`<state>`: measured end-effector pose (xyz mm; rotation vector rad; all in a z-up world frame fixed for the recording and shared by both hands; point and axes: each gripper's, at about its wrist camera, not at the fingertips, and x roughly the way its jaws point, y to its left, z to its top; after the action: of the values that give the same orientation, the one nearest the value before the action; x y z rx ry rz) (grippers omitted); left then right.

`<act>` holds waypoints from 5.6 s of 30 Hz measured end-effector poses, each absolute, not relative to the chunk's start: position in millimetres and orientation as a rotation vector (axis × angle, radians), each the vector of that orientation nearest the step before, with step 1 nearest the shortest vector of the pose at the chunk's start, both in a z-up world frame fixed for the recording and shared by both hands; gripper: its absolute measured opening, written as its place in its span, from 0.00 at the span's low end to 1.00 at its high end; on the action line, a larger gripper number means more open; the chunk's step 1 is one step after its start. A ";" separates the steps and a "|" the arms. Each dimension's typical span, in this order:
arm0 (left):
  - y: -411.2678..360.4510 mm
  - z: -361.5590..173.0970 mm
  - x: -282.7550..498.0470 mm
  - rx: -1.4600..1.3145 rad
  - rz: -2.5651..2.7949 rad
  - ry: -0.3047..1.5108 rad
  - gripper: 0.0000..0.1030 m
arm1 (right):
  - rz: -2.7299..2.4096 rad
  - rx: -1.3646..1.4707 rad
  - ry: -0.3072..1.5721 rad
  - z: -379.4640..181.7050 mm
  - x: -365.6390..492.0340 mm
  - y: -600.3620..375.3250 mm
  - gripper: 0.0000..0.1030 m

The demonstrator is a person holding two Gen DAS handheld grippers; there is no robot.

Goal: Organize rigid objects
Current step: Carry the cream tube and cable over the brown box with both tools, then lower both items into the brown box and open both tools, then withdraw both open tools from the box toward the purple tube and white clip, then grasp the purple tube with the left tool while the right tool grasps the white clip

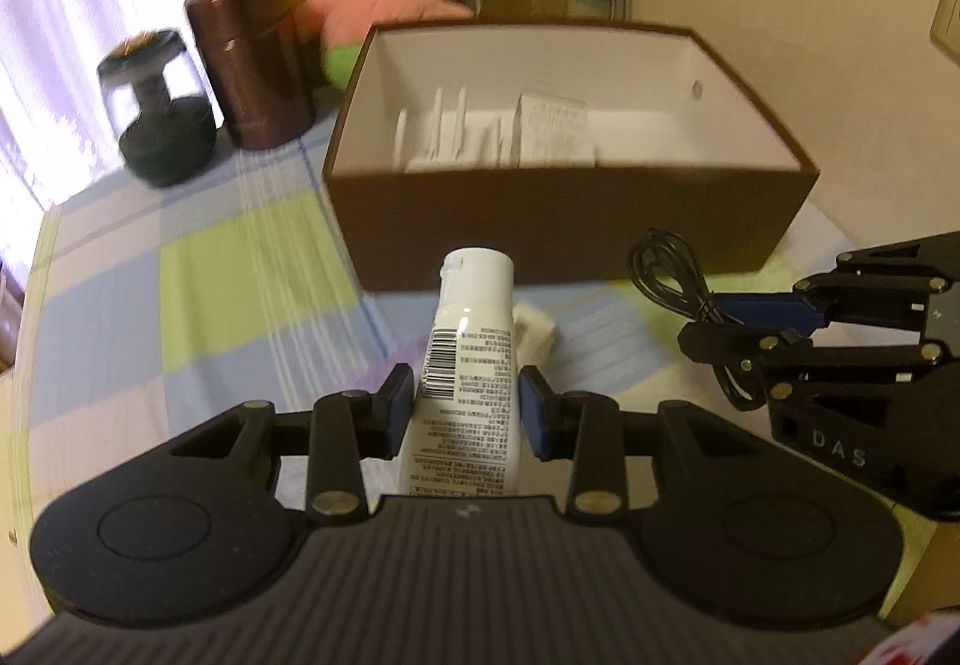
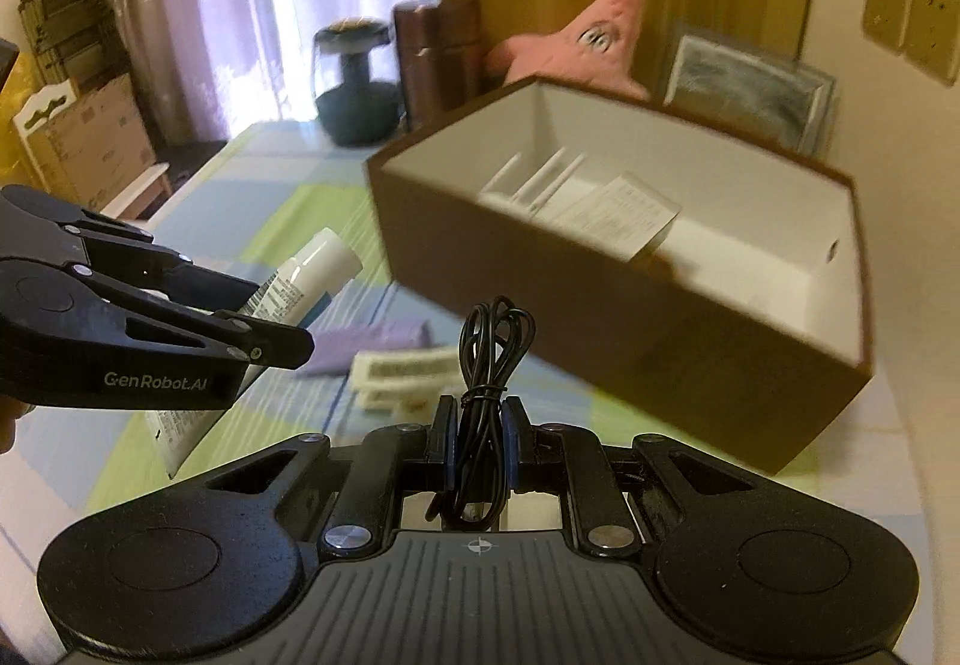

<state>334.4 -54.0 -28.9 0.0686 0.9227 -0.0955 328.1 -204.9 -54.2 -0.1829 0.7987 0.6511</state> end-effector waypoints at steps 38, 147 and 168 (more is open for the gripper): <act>-86.0 10.5 545.7 0.061 -0.150 0.864 0.32 | 0.432 -0.097 0.756 -29.2 511.0 -241.6 0.11; -8.1 -39.9 297.9 -0.089 -0.069 1.004 0.51 | 0.632 -0.011 0.930 -59.7 312.5 -190.7 0.65; 2.9 -73.3 309.3 -0.083 -0.057 1.052 0.51 | 0.681 -0.051 0.934 -88.5 326.4 -159.9 0.64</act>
<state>309.3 2.9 -73.3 -0.0830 1.0523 -0.0571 326.4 -159.9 -88.5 -0.0511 0.9335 0.6809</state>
